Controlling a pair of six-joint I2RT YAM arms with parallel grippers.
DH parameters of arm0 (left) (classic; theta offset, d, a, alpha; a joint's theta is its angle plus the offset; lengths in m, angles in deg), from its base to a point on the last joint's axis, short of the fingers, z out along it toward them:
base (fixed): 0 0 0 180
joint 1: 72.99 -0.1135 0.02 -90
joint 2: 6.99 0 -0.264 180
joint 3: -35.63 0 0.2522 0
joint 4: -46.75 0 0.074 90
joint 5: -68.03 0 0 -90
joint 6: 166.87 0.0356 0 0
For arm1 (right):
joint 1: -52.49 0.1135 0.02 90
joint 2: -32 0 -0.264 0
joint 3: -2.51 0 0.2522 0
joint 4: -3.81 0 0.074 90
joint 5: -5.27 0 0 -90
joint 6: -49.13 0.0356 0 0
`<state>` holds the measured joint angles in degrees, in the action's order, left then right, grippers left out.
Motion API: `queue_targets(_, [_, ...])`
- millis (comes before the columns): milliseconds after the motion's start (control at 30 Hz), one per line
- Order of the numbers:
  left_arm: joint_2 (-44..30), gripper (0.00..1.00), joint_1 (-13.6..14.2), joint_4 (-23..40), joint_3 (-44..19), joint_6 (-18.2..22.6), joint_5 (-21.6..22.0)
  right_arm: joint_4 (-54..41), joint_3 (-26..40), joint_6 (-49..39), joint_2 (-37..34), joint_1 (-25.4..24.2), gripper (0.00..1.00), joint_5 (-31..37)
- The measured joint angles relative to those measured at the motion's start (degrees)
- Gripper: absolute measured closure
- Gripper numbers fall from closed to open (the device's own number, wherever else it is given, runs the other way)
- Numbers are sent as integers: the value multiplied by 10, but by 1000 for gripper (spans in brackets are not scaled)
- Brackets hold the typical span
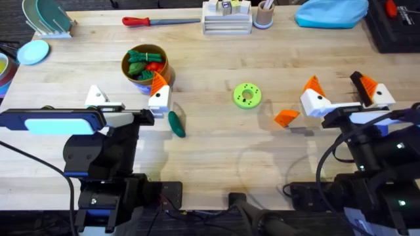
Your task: Pick up the gripper from the table and insert it into the empty holder that is missing its gripper. Then pick up a screw, insert it into the mounting hole, and use the screwdriver to tighten it. Finally, clean up the table by picking up the vegetable and placing it into the bucket.
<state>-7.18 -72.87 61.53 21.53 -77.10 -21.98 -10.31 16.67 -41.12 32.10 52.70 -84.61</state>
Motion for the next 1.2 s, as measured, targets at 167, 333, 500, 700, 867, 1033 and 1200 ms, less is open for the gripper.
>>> queue_targets(167, [0, 8, 0, 0, 0, 0, 0, 0, 0, 0, 0, 0, 11, 0])
queue_targets(333, [0, 8, 0, -5, 0, 0, 0, 0, 0, 0, 0, 0, 9, 0])
queue_targets(500, [0, 8, 0, 6, -4, 0, 7, 22, 0, 1, 0, 0, 10, 0])
queue_targets(700, [-15, 8, 0, 158, -108, 2, 58, -61, 38, 11, -3, 0, 10, 0])
queue_targets(867, [-93, 8, 0, 282, -283, 2, 86, -190, 170, -55, -31, 0, 10, 0])
queue_targets(1033, [-232, 8, 0, 428, -467, 2, 107, -298, 318, -110, -85, 0, 10, 0])
queue_targets(1200, [-365, 8, 0, 504, -599, 2, 114, -419, 416, -120, -153, 0, 10, 0])
